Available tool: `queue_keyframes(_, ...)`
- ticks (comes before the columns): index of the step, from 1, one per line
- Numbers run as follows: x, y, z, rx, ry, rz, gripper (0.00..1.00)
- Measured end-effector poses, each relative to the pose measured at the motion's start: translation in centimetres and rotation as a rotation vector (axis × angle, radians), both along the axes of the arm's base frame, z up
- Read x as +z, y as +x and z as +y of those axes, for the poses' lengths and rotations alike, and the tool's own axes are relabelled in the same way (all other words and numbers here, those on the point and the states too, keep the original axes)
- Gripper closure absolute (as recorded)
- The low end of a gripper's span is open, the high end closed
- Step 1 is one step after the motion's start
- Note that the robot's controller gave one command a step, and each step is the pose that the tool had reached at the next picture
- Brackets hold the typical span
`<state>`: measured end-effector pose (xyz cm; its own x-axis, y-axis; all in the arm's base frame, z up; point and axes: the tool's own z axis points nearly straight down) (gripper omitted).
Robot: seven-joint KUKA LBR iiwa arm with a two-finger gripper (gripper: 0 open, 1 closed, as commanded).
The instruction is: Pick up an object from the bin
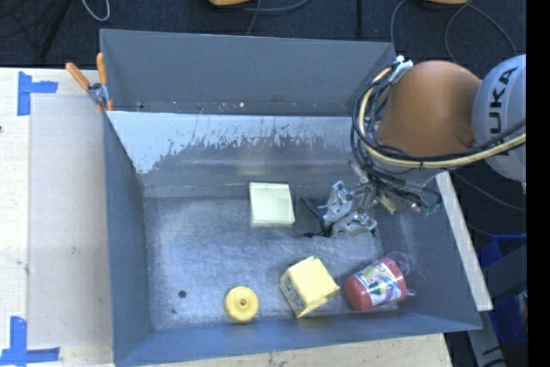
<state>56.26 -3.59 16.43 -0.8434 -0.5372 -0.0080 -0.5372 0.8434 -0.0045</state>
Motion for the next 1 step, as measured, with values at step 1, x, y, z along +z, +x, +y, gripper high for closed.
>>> queue_keyframes(1,0.70,-0.19,1.06,-0.011,0.002,0.019,1.00)
